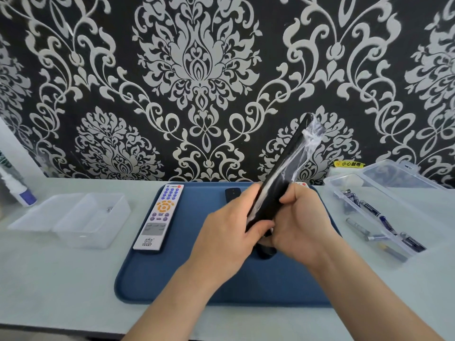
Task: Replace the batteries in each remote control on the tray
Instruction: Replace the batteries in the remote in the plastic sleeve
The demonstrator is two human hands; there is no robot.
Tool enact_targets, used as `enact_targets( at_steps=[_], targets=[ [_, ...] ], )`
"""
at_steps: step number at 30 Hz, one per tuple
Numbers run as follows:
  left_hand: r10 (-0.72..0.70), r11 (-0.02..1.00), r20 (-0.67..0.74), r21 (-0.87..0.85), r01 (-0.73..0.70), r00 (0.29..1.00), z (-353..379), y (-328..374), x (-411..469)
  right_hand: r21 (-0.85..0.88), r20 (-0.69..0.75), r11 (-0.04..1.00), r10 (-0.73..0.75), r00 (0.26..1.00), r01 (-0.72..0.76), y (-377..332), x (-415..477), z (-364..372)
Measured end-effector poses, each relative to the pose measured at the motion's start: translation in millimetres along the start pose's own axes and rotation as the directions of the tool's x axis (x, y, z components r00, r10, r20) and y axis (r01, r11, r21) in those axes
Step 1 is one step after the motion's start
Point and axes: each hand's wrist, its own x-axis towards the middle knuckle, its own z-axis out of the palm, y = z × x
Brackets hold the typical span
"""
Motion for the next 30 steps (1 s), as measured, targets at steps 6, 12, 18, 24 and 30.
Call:
enact_targets(
  at_steps=[6, 12, 18, 24, 30],
  targets=[
    [0.088, 0.994, 0.037, 0.060, -0.091, 0.995, 2, -3, -1, 0.050, 0.029, 0.999, -0.018, 0.999, 0.017, -2, -2, 1],
    [-0.062, 0.997, -0.113, -0.050, 0.056, 0.992, 12, -6, 7, -0.044, 0.040, 0.999, -0.028, 0.999, 0.030, -3, 1, -3],
    [-0.369, 0.622, 0.014, -0.740, 0.258, 0.929, -13, -3, 15, -0.087, -0.113, 0.988, -0.139, 0.984, 0.129, 3, 7, 0],
    [-0.193, 0.894, 0.414, -0.299, 0.333, 0.889, -44, -23, 9, -0.031, -0.239, 0.993, -0.114, 0.964, 0.110, -4, 8, -1],
    [-0.234, 0.972, 0.630, 0.151, 0.178, 0.740, -39, -25, 1, -0.039, -0.256, 0.996, -0.082, 0.963, 0.074, 0, 7, 2]
  ],
)
